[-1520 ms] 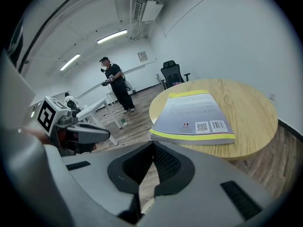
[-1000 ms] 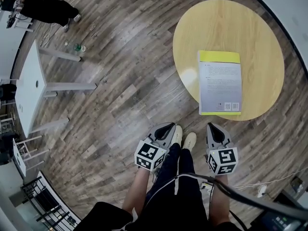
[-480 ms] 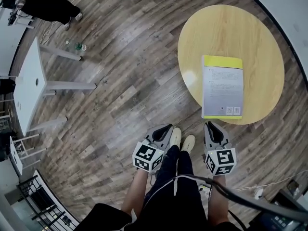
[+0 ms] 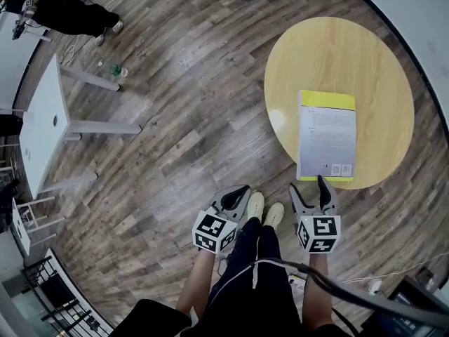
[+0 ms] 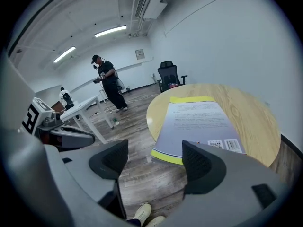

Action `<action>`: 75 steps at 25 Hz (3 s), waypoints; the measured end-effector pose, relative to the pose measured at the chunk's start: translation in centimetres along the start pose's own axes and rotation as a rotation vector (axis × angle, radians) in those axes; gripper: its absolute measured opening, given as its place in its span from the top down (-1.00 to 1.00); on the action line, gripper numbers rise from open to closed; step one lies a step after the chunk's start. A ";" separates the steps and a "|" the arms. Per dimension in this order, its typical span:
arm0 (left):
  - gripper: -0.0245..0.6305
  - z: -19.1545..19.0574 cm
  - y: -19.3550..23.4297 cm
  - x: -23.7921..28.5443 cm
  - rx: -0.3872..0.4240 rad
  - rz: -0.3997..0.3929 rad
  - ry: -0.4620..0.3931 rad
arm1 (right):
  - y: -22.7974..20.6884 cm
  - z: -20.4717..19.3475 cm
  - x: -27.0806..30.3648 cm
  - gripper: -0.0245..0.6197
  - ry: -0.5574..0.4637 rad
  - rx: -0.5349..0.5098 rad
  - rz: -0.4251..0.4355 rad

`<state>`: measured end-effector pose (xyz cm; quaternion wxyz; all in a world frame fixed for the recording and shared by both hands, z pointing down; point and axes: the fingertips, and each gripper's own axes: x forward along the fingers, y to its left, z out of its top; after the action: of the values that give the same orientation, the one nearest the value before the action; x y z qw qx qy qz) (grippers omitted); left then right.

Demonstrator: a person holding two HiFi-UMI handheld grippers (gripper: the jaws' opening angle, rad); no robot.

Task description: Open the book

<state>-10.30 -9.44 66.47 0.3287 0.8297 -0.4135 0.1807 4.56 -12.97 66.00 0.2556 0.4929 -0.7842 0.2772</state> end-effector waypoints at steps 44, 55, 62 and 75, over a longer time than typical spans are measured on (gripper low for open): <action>0.93 0.4 1.8 0.3 -0.034 0.010 -0.004 | -1.0 -1.5 2.2 0.54 0.131 -0.098 -0.141; 0.93 0.4 1.9 0.1 -0.035 0.012 -0.004 | -0.4 -1.1 2.0 0.83 0.112 -0.081 -0.119; 0.93 0.7 1.9 0.2 -0.034 0.013 -0.008 | -0.6 -1.1 2.1 0.86 0.105 -0.079 -0.098; 0.93 1.5 1.7 0.0 -0.013 0.009 -0.021 | -0.6 -0.6 1.6 0.87 0.092 -0.087 -0.096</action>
<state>-11.57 -11.20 66.11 0.3291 0.8274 -0.4217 0.1708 4.55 -13.83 67.62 0.3254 0.5053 -0.7583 0.2526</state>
